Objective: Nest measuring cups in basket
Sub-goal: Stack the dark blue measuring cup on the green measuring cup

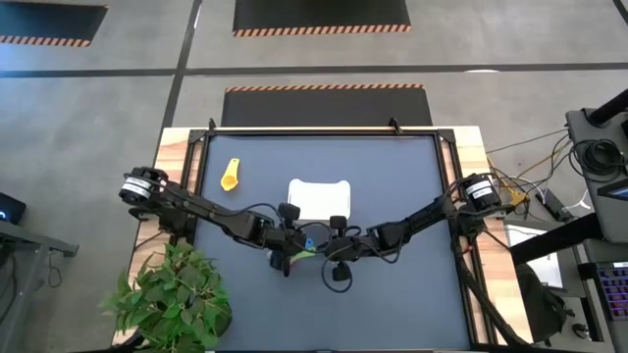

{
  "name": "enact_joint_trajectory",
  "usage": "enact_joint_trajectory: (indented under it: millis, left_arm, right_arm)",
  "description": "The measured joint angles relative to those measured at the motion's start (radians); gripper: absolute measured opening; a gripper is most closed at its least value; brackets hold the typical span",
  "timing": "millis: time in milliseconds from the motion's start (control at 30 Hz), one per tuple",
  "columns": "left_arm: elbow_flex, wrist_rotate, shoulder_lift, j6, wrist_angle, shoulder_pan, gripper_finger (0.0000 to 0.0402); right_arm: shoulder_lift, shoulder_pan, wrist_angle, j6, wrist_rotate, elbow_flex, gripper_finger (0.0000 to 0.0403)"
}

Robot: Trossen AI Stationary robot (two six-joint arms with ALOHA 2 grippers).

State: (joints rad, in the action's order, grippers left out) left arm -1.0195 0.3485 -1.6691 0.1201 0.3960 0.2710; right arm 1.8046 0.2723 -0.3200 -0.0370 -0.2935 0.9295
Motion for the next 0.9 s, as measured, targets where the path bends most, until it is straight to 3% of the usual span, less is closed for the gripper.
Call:
enact_joint_trajectory:
  millis: [900]
  left_arm:
    - [0.000,-0.028,0.001,-0.006,-0.004,0.005,0.0000]
  right_arm:
    - [0.000,0.000,0.000,0.000,0.000,0.000,0.0009]
